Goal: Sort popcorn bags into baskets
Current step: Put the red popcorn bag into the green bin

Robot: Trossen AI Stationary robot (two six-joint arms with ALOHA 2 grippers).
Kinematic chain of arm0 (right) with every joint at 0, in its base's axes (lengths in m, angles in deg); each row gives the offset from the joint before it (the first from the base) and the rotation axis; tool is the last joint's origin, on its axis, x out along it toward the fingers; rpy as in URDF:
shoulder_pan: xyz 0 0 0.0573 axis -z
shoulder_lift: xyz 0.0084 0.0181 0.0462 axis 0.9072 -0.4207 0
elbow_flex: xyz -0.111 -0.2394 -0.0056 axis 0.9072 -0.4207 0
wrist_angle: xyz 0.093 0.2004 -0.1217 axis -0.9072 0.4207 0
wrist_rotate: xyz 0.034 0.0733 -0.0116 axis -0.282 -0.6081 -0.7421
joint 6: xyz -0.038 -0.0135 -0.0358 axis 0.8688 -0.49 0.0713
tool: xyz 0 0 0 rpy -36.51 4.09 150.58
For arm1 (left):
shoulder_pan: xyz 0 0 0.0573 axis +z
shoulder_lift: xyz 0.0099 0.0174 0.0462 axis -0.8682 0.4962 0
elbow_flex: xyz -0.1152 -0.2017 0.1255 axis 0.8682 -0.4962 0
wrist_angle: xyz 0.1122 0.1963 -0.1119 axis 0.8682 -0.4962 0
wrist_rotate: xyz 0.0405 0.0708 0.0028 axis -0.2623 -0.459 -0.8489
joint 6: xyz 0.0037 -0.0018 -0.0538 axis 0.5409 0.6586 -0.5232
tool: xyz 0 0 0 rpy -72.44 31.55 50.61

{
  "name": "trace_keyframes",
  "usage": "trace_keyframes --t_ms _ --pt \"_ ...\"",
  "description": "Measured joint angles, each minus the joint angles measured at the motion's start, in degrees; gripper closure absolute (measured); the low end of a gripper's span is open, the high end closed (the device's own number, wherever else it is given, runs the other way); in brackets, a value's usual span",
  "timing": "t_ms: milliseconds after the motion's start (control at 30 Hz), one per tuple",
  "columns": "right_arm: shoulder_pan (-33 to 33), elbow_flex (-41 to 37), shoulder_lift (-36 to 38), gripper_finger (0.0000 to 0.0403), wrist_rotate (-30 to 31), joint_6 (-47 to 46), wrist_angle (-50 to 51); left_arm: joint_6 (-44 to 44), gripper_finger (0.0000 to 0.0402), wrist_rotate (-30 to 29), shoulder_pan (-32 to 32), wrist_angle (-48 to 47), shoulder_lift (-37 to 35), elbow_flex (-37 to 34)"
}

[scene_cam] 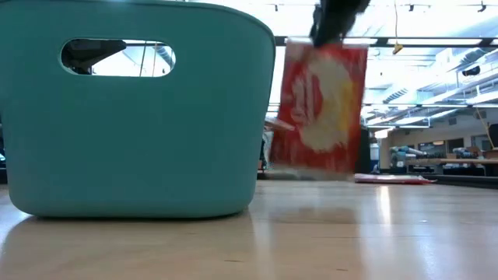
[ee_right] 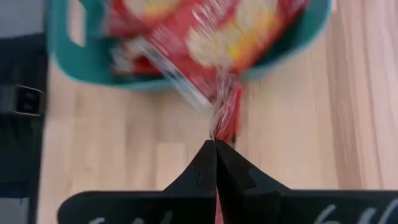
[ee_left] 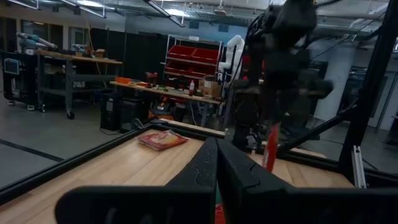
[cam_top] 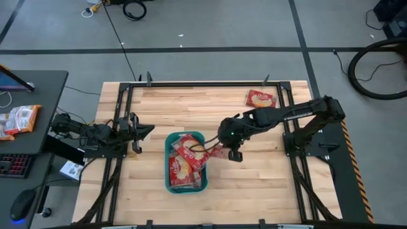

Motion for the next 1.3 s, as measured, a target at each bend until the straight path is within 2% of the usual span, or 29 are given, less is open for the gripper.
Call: trace_keyframes --t_ms 400,533,733,967,1300 --pt "-6.97 15.78 0.08 0.0402 2.42 0.77 -0.16 -0.14 0.0395 0.00 0.00 0.04 0.02 -0.02" --pt "-7.66 16.29 -0.11 0.0402 0.62 3.13 -6.57 -0.13 0.0395 0.00 0.00 0.07 0.00 -0.02" --pt "-7.40 16.35 -5.53 0.0402 -3.77 6.23 -13.62 -0.15 0.0395 0.00 0.00 0.08 0.01 -0.01" --pt "-4.88 16.28 -12.20 0.0402 -13.39 7.95 -17.88 -0.15 0.0395 -0.02 -0.02 0.02 0.02 0.00" --pt "0.72 16.30 -19.90 0.0396 -12.92 12.60 -26.68 0.12 0.0395 0.00 -0.01 0.00 0.01 0.00"
